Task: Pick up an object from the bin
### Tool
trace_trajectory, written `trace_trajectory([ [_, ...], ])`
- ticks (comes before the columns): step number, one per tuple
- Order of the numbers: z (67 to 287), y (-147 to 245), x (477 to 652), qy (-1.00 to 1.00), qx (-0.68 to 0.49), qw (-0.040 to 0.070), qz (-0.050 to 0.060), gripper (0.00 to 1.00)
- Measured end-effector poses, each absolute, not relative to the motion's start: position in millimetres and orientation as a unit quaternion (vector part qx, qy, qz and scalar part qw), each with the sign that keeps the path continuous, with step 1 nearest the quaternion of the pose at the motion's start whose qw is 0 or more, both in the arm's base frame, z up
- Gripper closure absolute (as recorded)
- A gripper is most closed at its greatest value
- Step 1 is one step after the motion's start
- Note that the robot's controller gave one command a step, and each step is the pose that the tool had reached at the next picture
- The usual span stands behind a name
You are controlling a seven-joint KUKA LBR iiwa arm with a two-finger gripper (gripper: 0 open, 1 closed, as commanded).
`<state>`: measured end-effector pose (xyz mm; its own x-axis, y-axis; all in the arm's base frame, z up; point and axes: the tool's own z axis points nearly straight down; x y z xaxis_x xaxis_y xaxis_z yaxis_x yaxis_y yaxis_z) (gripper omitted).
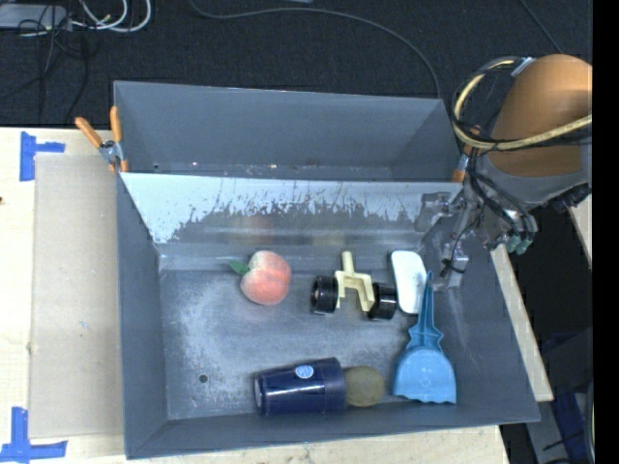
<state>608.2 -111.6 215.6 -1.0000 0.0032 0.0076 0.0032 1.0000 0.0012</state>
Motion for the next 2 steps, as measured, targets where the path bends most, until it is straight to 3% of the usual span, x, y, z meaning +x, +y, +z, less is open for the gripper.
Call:
trace_trajectory([
  [1,220.8,-110.9,609.3,-1.000,0.000,0.000,0.000,0.00],
  [2,128.6,-82.7,616.4,-0.999,-0.035,0.001,-0.001,0.00],
])
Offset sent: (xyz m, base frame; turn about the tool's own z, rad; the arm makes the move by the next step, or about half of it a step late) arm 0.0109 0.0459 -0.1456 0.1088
